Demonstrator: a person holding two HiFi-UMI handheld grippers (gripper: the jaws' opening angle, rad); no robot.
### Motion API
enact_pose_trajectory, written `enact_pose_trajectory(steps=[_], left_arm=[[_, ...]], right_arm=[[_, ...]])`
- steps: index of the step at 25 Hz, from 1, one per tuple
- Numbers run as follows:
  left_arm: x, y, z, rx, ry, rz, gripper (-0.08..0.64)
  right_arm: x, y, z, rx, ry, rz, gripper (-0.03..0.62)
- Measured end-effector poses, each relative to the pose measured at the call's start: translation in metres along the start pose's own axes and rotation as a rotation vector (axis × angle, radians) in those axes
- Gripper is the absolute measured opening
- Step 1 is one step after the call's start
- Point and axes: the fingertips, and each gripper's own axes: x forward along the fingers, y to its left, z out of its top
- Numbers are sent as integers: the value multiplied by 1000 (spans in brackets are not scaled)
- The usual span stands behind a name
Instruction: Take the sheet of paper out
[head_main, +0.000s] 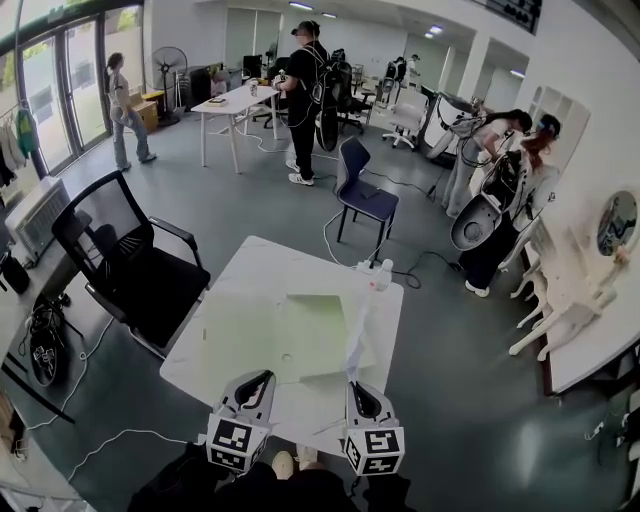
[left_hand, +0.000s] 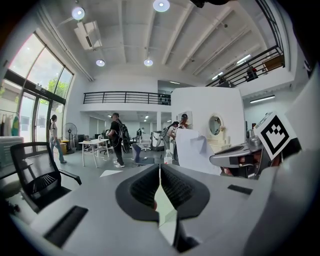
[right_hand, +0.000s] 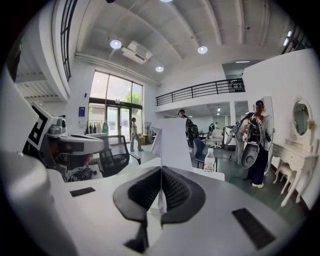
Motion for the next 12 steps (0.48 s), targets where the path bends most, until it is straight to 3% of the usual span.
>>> enact_pose_trajectory(steps=[12], left_arm=[[3, -2, -1, -7, 5, 8, 29]], right_arm=[[0, -3, 1, -1, 1, 11, 18]])
